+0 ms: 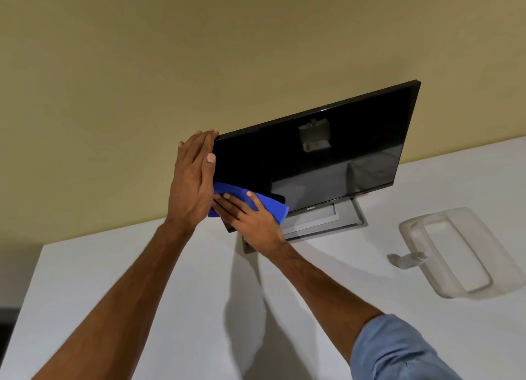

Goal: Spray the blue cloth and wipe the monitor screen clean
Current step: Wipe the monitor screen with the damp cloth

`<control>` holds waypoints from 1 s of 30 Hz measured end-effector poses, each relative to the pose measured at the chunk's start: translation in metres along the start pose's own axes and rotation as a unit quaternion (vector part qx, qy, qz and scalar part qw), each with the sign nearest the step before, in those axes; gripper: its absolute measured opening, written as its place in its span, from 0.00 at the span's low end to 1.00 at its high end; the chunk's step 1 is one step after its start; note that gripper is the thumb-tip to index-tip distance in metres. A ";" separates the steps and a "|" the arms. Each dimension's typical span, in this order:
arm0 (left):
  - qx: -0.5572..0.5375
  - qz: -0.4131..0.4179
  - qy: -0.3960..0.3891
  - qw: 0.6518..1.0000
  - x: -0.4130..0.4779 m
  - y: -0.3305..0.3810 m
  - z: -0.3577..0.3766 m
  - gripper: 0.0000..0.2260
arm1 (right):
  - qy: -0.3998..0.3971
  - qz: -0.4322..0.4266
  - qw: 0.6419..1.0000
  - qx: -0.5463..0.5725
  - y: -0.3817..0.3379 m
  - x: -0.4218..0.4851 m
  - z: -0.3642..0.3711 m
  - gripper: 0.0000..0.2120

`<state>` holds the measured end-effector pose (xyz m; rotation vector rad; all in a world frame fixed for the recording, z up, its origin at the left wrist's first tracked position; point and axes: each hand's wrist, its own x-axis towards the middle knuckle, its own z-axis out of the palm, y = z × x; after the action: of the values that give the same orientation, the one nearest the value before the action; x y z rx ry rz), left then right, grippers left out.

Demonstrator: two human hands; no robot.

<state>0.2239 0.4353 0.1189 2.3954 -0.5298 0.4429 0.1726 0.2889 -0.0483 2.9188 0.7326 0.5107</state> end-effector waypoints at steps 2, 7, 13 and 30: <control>-0.001 0.004 0.007 1.000 0.001 0.001 0.001 0.24 | 0.035 0.049 0.998 0.010 0.022 -0.012 -0.002 0.55; -0.010 0.009 0.018 1.000 -0.001 0.001 0.005 0.23 | 0.117 0.240 0.957 0.117 0.076 -0.043 -0.012 0.51; -0.012 0.013 0.023 1.000 0.001 -0.001 0.007 0.22 | 0.206 0.453 0.838 0.222 0.137 -0.062 -0.025 0.44; -0.017 0.005 0.040 0.999 0.000 -0.002 0.014 0.22 | 0.276 0.438 0.776 0.360 0.051 -0.032 -0.012 0.35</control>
<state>0.2275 0.4276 0.1080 2.3327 -0.5094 0.5265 0.1645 0.2288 -0.0379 3.7193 -0.7261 1.4897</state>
